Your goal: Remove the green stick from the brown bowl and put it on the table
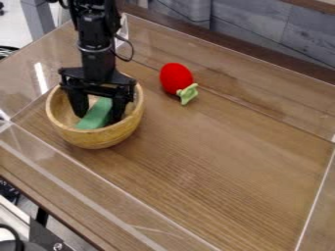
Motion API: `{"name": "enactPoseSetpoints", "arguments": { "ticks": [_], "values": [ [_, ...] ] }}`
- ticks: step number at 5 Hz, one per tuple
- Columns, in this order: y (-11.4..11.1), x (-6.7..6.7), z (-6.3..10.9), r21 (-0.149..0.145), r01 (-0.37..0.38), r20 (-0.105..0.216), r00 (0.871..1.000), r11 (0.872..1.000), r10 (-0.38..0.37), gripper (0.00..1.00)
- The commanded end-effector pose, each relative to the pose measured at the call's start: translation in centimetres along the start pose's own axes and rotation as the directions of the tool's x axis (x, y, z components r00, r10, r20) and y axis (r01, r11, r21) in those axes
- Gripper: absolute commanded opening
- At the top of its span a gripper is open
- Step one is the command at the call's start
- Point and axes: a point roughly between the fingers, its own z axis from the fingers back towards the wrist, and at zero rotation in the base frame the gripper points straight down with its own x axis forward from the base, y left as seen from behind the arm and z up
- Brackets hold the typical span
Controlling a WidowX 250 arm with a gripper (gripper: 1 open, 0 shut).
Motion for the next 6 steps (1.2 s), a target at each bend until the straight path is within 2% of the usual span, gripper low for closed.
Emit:
{"name": "enactPoseSetpoints", "arguments": {
  "ticks": [1,6],
  "values": [
    [0.28,0.31,0.54,-0.007,-0.022,0.018,1.000,1.000,0.022,1.00],
    [0.17,0.00,0.53,-0.024,-0.069,-0.013,0.998,0.997,0.068,1.00]
  ]
}}
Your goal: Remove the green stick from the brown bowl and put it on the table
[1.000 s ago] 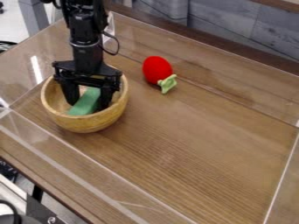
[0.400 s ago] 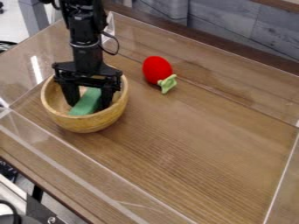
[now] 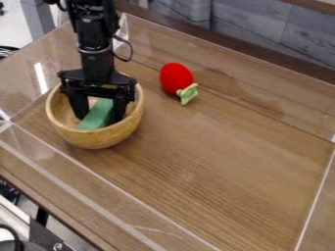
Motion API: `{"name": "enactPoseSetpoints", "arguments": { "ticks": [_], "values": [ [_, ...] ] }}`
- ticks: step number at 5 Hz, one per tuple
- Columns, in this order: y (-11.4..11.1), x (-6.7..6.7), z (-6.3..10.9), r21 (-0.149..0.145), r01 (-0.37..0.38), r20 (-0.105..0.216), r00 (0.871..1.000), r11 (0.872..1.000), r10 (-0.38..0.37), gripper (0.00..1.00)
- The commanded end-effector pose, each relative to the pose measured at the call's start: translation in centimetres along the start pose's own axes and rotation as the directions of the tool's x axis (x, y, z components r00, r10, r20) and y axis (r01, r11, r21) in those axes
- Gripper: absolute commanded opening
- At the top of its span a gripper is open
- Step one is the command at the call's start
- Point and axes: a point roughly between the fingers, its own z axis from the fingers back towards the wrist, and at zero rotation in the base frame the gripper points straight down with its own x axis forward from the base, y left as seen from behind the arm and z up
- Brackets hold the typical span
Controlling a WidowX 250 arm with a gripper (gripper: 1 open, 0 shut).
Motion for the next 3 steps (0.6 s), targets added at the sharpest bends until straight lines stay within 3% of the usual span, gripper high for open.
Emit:
{"name": "enactPoseSetpoints", "arguments": {
  "ticks": [1,3],
  "values": [
    [0.18,0.52,0.63,-0.003,-0.018,0.021,1.000,1.000,0.018,1.00],
    [0.06,0.45,0.99,-0.006,-0.025,0.021,0.999,1.000,0.025,1.00]
  ]
}}
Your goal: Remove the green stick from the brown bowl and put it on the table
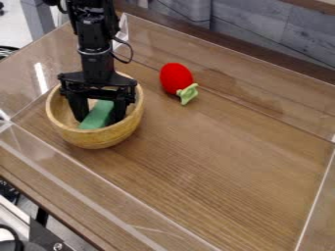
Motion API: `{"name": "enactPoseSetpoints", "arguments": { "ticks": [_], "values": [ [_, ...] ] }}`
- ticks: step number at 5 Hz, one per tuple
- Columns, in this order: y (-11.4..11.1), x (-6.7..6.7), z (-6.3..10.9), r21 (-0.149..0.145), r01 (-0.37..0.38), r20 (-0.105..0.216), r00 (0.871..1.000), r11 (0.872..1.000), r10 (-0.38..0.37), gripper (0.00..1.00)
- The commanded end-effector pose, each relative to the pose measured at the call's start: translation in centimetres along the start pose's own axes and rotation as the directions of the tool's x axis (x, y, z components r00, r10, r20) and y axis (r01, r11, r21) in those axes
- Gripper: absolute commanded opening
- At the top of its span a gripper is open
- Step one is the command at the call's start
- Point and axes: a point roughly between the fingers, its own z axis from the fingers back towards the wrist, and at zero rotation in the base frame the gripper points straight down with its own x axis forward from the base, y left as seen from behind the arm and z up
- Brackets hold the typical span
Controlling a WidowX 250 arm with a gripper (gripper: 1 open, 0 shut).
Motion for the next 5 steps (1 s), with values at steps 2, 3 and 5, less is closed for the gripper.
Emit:
{"name": "enactPoseSetpoints", "arguments": {
  "ticks": [2,3,5],
  "values": [
    [-0.05,0.73,1.71,-0.009,-0.008,0.054,0.999,1.000,0.008,1.00],
    [-0.13,0.72,1.98,-0.010,-0.006,0.059,0.998,1.000,0.007,1.00],
    [-0.24,0.77,2.25,-0.016,-0.006,0.064,0.998,1.000,0.007,0.00]
  ]
}}
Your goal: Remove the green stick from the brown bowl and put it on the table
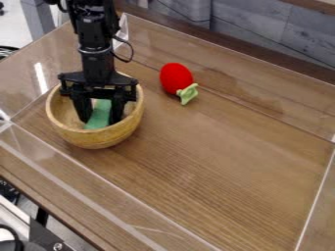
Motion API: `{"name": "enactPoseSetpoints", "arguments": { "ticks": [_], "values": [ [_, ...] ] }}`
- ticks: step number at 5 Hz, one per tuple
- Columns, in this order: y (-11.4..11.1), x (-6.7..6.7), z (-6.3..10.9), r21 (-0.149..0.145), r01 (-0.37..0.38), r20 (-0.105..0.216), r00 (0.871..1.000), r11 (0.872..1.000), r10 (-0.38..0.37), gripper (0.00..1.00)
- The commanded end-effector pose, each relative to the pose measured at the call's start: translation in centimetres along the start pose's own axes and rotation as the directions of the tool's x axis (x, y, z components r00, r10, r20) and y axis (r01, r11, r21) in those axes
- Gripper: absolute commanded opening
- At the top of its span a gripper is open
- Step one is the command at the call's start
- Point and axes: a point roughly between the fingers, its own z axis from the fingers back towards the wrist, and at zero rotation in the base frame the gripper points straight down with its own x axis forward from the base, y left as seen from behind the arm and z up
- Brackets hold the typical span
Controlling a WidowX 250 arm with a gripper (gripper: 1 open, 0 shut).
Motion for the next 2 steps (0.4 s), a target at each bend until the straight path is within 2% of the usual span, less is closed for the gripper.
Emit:
{"name": "enactPoseSetpoints", "arguments": {
  "ticks": [1,2],
  "values": [
    [-0.1,0.8,3.2,-0.021,0.003,0.090,0.996,1.000,-0.001,0.00],
    [-0.7,0.7,5.2,-0.047,0.013,0.115,0.993,0.999,-0.008,0.00]
  ]
}}
